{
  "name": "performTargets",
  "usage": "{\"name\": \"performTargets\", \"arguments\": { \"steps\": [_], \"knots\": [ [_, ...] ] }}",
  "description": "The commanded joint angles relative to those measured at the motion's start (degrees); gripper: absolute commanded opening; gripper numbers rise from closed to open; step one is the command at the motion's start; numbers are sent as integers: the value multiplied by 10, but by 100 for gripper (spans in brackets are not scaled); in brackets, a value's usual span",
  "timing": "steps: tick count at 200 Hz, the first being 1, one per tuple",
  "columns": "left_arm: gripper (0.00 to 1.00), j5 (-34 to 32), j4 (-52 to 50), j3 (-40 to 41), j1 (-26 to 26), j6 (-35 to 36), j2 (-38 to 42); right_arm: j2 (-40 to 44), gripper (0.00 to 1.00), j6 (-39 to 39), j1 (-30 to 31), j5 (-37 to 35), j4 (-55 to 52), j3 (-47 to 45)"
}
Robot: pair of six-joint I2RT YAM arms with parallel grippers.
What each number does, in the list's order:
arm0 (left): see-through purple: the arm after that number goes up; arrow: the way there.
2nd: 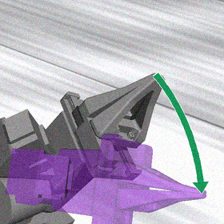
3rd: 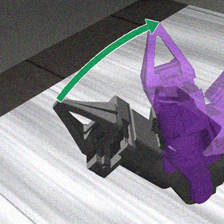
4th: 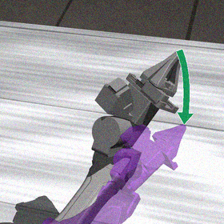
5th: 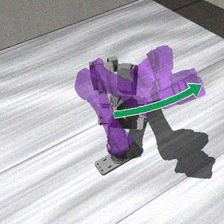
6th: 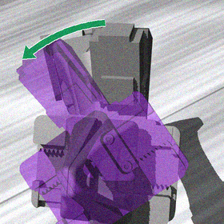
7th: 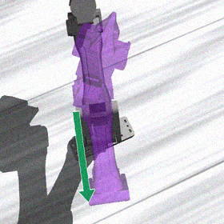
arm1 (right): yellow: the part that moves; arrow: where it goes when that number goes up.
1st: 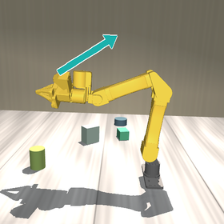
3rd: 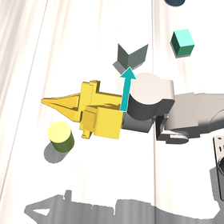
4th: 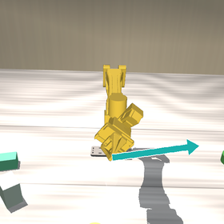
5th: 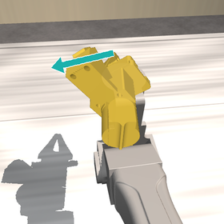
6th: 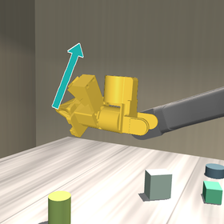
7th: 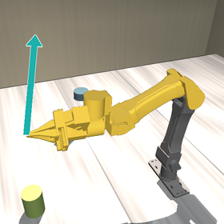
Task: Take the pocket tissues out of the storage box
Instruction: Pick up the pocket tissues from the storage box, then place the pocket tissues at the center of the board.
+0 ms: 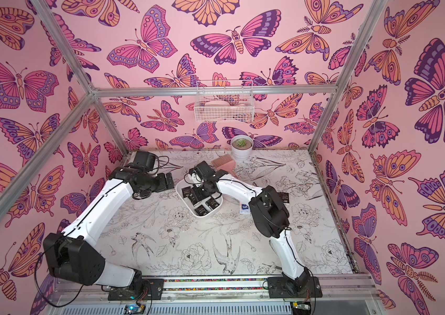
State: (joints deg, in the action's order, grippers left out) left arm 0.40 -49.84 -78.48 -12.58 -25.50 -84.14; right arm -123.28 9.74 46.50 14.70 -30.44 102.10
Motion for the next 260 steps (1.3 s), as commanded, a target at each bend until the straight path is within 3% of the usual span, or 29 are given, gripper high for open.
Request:
{"name": "performTargets", "arguments": {
  "steps": [1, 30, 75, 113, 170, 260],
  "knots": [
    [100, -5, -17, 10, 6, 11, 14, 66, 12, 9, -31, -27, -5, -38],
    [100, -5, -17, 11, 8, 13, 18, 172, 12, 18, -100, -48, -1, -163],
    [100, 8, -11, 4, 7, 10, 13, 365, 13, 57, -283, -59, 1, -393],
    [100, 20, -11, -16, 6, 11, -3, 418, 13, 62, -386, -74, 4, -500],
    [100, 25, -12, -32, 5, 19, -13, 408, 14, 54, -409, -134, 20, -549],
    [100, 24, -12, -28, 5, 18, -9, 344, 17, 35, -424, -131, 35, -530]
  ]
}}
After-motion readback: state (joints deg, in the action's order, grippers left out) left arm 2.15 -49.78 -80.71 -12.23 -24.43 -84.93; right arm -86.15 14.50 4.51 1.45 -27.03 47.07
